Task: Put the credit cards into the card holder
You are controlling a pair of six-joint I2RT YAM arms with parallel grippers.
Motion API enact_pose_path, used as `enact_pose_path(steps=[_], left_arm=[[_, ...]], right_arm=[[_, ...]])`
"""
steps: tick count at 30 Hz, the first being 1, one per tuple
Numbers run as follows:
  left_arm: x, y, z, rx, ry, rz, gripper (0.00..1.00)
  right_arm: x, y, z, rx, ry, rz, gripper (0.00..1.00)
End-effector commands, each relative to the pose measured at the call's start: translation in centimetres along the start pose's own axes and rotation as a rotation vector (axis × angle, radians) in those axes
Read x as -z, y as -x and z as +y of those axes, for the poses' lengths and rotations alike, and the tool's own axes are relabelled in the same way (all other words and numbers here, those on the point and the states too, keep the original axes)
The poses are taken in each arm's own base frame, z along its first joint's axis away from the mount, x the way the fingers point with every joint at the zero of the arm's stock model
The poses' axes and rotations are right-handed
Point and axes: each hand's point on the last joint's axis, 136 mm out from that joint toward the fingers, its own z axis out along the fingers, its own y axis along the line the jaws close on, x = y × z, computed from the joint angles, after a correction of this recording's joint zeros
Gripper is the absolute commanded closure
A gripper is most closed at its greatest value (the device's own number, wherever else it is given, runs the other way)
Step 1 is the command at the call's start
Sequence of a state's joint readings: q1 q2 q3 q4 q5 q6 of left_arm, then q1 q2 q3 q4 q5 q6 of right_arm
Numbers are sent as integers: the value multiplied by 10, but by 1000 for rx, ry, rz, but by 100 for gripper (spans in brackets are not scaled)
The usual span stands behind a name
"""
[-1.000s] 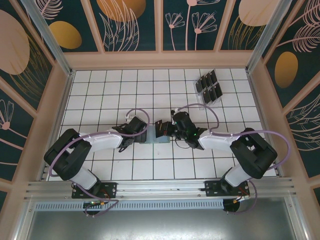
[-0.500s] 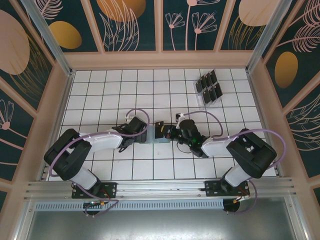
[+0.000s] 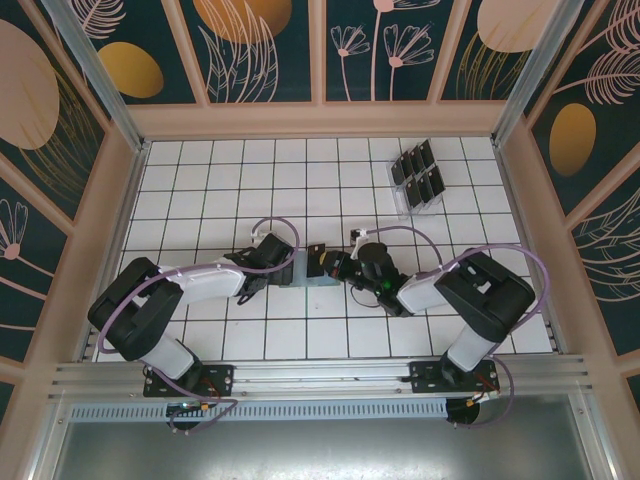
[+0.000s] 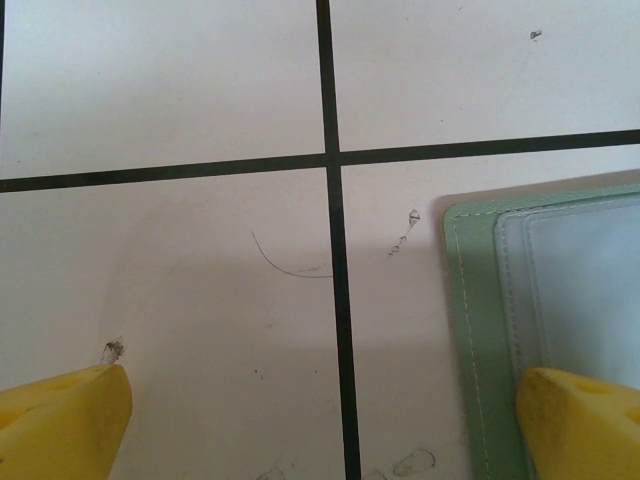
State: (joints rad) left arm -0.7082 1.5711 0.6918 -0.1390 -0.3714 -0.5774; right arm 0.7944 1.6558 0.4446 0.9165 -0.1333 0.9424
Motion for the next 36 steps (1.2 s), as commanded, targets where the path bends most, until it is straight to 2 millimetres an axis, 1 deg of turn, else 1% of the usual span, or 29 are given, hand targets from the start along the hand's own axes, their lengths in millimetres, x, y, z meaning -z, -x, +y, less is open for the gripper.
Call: enact_pose_path(steps=[1, 7, 20, 25, 32, 36], left_arm=[[-8, -26, 16, -36, 64, 74, 1], [-8, -26, 16, -35, 65, 74, 1], [-8, -26, 16, -34, 61, 75, 1], [-8, -27, 16, -35, 61, 78, 1], [-8, -28, 16, -31, 59, 78, 2], [-8, -28, 16, -33, 60, 78, 1]], right_arm=[[-1, 1, 0, -17, 31, -14, 100], [-5, -4, -5, -27, 26, -2, 100], [-17, -12, -4, -43, 43, 28, 100], [-19, -12, -3, -46, 51, 29, 100], [-13, -5, -3, -43, 48, 9, 100], [-15, -5, -2, -41, 56, 17, 100]])
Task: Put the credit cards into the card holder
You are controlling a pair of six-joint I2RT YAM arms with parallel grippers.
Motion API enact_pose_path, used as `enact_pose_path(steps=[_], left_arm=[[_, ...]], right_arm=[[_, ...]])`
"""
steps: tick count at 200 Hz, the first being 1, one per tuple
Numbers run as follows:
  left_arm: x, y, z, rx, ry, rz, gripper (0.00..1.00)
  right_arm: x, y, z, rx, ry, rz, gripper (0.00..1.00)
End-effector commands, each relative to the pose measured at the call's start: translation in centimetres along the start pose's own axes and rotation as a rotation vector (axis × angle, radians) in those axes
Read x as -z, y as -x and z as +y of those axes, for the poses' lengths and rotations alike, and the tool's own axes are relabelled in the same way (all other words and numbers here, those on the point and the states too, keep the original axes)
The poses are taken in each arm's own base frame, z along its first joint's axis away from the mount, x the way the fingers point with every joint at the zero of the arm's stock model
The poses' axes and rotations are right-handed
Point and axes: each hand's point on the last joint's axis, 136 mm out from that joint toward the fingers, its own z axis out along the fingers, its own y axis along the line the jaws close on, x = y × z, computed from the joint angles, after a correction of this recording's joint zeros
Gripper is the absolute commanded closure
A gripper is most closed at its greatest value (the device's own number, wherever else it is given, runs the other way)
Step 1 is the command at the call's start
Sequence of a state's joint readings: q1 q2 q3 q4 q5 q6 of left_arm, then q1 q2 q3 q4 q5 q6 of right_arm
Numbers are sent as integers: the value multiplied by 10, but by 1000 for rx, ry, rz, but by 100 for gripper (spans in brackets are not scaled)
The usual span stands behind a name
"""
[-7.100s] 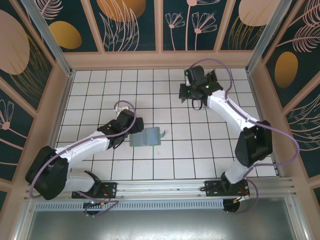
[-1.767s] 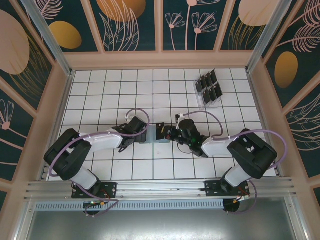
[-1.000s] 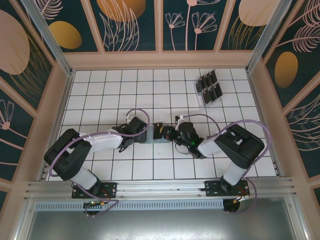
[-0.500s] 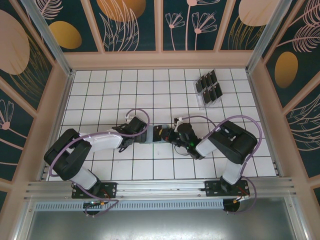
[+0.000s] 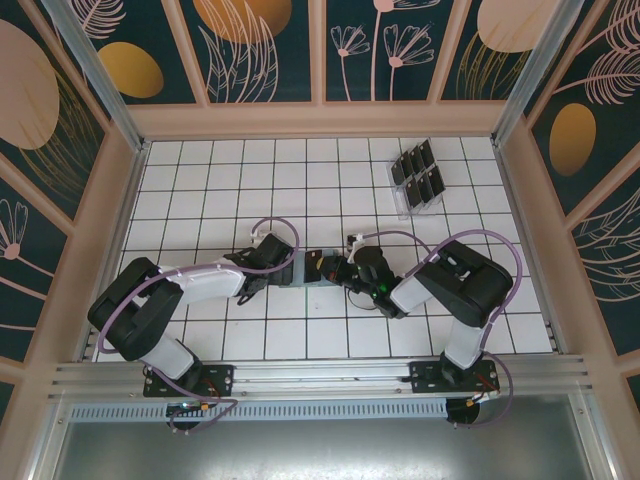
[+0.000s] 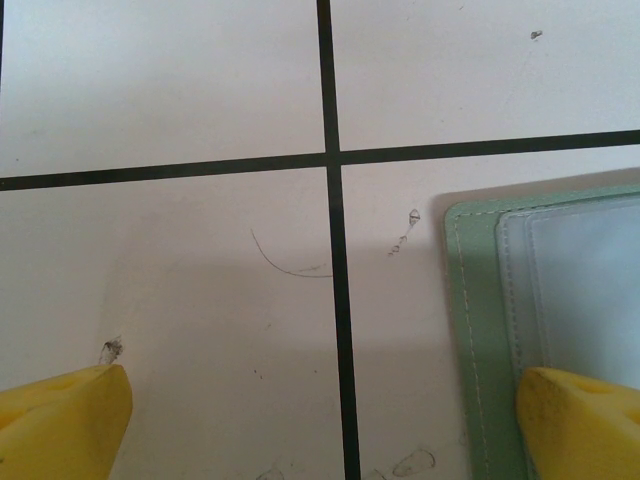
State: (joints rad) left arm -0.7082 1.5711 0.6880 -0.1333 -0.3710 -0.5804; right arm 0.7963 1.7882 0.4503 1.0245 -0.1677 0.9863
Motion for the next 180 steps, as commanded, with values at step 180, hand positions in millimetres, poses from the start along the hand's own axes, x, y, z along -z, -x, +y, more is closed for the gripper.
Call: enact_pose_path(steps=[180], left_arm=[[-7, -27, 16, -39, 62, 78, 1]], right_arm=[[1, -4, -2, -103, 78, 4, 100]])
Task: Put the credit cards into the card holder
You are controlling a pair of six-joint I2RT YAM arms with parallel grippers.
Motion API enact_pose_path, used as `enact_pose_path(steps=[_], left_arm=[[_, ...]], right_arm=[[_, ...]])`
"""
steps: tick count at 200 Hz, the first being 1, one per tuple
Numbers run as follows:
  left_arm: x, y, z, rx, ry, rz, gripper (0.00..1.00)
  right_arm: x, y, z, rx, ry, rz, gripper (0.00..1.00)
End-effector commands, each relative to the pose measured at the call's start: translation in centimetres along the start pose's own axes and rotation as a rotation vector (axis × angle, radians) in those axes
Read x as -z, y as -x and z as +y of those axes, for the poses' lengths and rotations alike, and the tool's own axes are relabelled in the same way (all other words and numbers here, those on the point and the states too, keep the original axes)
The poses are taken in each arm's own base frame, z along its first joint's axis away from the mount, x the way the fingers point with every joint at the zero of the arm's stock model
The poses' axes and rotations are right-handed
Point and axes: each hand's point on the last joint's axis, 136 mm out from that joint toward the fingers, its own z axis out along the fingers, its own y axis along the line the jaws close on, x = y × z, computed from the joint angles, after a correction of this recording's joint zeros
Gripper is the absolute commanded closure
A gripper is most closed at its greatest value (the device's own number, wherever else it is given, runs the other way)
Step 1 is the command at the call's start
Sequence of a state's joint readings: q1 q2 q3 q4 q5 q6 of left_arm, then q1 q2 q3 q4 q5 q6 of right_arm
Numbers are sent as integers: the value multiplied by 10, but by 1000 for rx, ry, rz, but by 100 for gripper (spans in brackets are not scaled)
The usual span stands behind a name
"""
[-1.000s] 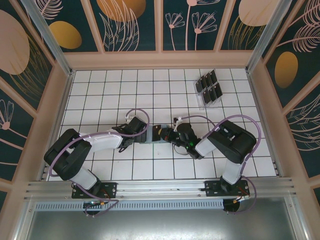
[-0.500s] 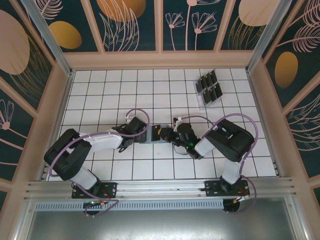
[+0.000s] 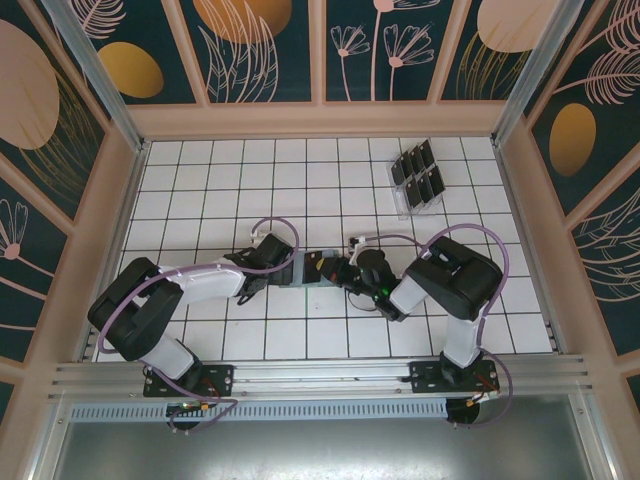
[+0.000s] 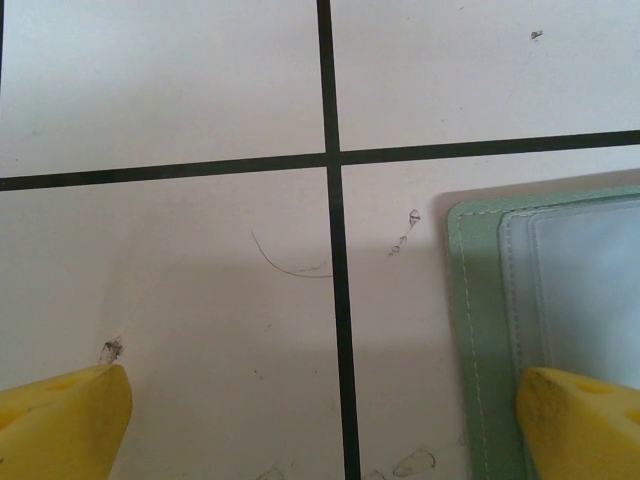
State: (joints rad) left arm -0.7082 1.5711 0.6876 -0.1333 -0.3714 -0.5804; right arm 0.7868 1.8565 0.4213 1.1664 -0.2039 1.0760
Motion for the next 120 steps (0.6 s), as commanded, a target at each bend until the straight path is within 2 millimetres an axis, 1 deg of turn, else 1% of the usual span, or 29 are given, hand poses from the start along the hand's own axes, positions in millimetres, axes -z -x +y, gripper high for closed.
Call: enact_pose_path(steps=[1, 80, 120], left_arm=[[-7, -27, 17, -38, 63, 78, 1], [-7, -27, 16, -38, 61, 78, 1], [-7, -27, 17, -36, 63, 78, 1]], right_arm=[[1, 0, 1, -18, 25, 0, 100], [-3, -3, -5, -43, 34, 21, 100], [-3, 0, -1, -49, 61, 19, 100]])
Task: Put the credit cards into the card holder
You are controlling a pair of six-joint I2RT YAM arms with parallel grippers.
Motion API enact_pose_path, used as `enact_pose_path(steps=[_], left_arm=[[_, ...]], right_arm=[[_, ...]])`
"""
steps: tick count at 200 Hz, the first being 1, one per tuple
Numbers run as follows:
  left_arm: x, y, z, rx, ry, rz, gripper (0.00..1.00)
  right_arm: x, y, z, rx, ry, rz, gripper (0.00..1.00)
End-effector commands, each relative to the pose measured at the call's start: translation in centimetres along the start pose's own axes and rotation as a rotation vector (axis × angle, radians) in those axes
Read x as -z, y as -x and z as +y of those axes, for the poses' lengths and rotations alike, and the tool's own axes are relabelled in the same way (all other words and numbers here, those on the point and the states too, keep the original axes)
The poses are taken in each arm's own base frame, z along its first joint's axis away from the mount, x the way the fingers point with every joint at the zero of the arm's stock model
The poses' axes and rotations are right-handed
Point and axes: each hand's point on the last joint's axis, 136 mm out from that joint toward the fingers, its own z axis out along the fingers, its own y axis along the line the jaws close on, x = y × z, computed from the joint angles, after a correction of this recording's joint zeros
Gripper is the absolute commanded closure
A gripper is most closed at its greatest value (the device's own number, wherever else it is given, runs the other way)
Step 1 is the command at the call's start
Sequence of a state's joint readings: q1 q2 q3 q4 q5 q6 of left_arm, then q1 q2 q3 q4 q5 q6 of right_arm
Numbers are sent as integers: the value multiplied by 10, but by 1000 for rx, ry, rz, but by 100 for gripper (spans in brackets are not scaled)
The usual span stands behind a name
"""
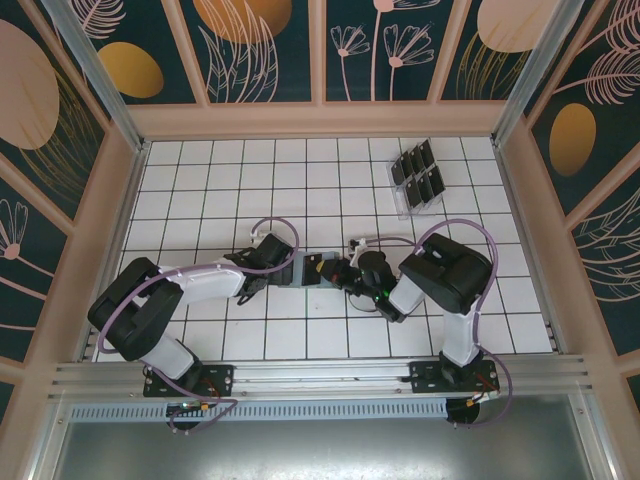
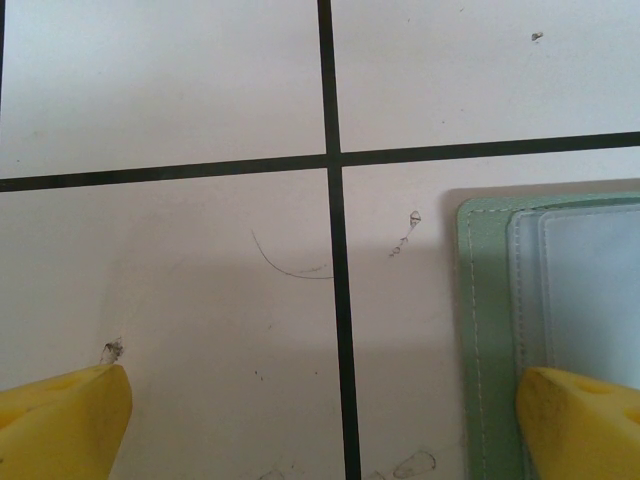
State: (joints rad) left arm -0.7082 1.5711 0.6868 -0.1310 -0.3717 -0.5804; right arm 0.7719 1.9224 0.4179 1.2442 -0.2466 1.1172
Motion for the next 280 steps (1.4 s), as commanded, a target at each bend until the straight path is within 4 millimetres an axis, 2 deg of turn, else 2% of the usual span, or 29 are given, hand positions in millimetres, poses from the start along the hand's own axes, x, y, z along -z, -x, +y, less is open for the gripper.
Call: enact_pose_path(steps=[1, 280], left_arm=[[-6, -27, 17, -38, 64, 79, 1], [-6, -30, 17, -34, 59, 82, 1]], right_arm=[[0, 3, 6, -4, 42, -3, 100], [-8, 8, 11, -34, 83, -2, 100]])
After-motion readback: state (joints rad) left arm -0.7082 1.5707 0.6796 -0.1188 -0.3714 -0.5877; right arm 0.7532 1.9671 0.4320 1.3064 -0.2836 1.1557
